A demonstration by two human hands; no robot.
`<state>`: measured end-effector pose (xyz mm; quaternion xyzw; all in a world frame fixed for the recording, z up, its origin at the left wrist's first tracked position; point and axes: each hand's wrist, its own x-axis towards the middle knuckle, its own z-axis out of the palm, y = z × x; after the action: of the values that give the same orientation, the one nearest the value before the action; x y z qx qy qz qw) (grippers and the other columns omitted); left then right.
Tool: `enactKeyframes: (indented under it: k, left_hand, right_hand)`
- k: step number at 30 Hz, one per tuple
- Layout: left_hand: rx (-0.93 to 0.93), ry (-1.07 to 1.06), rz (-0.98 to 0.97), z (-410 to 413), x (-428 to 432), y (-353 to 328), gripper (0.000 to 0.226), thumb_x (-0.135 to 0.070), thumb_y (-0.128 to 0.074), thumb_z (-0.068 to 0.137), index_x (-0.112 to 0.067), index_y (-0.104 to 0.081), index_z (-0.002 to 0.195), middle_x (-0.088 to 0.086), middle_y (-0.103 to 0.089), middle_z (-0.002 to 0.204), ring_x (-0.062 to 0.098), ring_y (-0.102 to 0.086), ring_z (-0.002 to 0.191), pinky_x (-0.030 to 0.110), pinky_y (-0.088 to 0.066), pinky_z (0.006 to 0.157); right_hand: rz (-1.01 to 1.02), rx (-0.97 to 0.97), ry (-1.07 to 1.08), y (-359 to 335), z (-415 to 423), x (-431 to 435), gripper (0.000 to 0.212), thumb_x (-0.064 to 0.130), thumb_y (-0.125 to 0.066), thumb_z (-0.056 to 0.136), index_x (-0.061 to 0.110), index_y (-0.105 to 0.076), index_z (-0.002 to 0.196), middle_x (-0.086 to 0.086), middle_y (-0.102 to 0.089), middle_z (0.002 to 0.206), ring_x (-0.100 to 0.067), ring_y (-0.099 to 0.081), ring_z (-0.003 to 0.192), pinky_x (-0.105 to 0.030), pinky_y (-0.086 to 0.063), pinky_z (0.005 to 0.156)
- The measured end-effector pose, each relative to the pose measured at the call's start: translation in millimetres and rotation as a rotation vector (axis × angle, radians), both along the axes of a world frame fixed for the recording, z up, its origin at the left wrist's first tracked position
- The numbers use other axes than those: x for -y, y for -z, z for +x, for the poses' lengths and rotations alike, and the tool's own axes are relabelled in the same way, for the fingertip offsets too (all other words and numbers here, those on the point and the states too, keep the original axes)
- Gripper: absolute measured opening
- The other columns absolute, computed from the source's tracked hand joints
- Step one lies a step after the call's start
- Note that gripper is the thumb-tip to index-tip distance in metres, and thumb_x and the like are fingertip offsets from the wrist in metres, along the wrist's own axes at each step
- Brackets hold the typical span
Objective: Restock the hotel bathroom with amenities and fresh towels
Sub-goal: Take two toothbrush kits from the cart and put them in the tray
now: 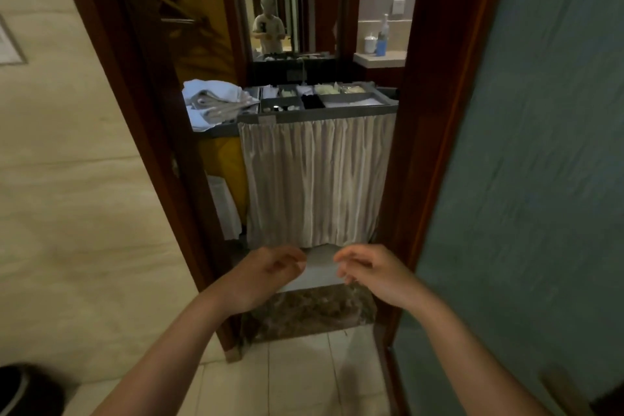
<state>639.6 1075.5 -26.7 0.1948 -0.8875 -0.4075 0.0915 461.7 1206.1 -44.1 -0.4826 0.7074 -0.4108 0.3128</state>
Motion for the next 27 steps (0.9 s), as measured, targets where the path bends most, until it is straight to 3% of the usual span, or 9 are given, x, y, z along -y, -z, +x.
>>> enactKeyframes:
  k: [4,8,10,13,16,19,22,27]
  left_hand:
    - [-0.018,-0.041,0.044,-27.7,39.6,1.8,0.015,-0.025,-0.050,0.095,-0.036,-0.057,0.102,-0.009,-0.063,0.102,0.008,-0.060,0.100,0.026,-0.048,0.091]
    - [-0.083,-0.050,0.105,-55.7,91.1,2.6,0.018,-0.012,-0.048,0.095,-0.002,-0.061,0.102,0.009,-0.058,0.089,0.013,-0.056,0.083,0.023,-0.046,0.076]
    - [-0.086,-0.037,0.073,-69.6,122.3,1.6,0.016,-0.017,-0.047,0.096,-0.010,-0.062,0.096,0.001,-0.059,0.084,0.009,-0.056,0.080,0.022,-0.042,0.073]
    - [-0.094,-0.026,0.078,-90.6,173.0,-2.2,0.014,-0.024,-0.047,0.096,-0.027,-0.058,0.089,-0.008,-0.060,0.084,0.005,-0.058,0.085,0.017,-0.043,0.077]
    - [-0.095,-0.031,0.067,-112.9,232.9,-8.7,0.014,-0.021,-0.048,0.096,-0.027,-0.059,0.088,-0.010,-0.058,0.082,-0.003,-0.057,0.080,0.016,-0.043,0.077]
    - [-0.106,-0.064,0.065,-134.9,290.5,-16.8,0.013,-0.017,-0.048,0.095,-0.017,-0.061,0.096,-0.006,-0.060,0.085,0.005,-0.058,0.085,0.022,-0.045,0.080]
    - [-0.116,-0.056,0.079,-153.5,338.1,-20.9,0.015,-0.014,-0.049,0.095,-0.021,-0.062,0.094,-0.011,-0.060,0.085,-0.003,-0.056,0.083,0.016,-0.044,0.078]
    - [-0.142,-0.088,0.094,-183.0,397.4,-15.8,0.016,-0.012,-0.051,0.094,-0.024,-0.060,0.090,-0.011,-0.062,0.089,-0.009,-0.058,0.084,0.006,-0.043,0.077]
  right_hand:
    - [0.007,0.022,0.014,0.9,-34.2,45.4,0.014,0.019,-0.049,0.095,0.027,-0.060,0.096,0.005,-0.066,0.086,-0.006,-0.063,0.078,-0.008,-0.043,0.064]
    - [0.010,0.053,0.019,0.3,-64.2,100.7,0.013,0.013,-0.049,0.095,0.019,-0.061,0.095,0.004,-0.064,0.079,-0.006,-0.060,0.072,-0.007,-0.043,0.062]
    - [0.016,0.055,0.015,-2.5,-80.4,131.7,0.016,0.010,-0.049,0.095,0.017,-0.063,0.091,0.003,-0.063,0.077,-0.008,-0.060,0.072,-0.013,-0.048,0.067]
    - [0.034,0.045,0.025,-13.0,-100.7,177.3,0.018,0.009,-0.047,0.095,0.014,-0.063,0.094,0.003,-0.064,0.078,-0.006,-0.060,0.071,-0.006,-0.045,0.061]
    - [0.033,0.057,0.041,-24.8,-122.5,229.6,0.016,0.009,-0.048,0.095,0.012,-0.063,0.101,0.001,-0.065,0.081,-0.009,-0.061,0.075,-0.007,-0.046,0.065]
    - [0.009,0.040,0.059,-36.0,-145.1,278.1,0.017,0.006,-0.049,0.093,0.011,-0.063,0.101,-0.003,-0.066,0.084,-0.010,-0.061,0.076,-0.013,-0.047,0.074]
    - [0.015,0.004,0.058,-44.7,-165.4,317.7,0.018,0.006,-0.048,0.094,0.005,-0.063,0.104,-0.005,-0.065,0.085,-0.010,-0.061,0.073,-0.005,-0.045,0.063]
    - [0.013,-0.031,0.037,-44.8,-200.4,373.7,0.017,0.015,-0.049,0.094,0.026,-0.062,0.098,-0.001,-0.068,0.092,-0.008,-0.065,0.081,-0.015,-0.044,0.071]
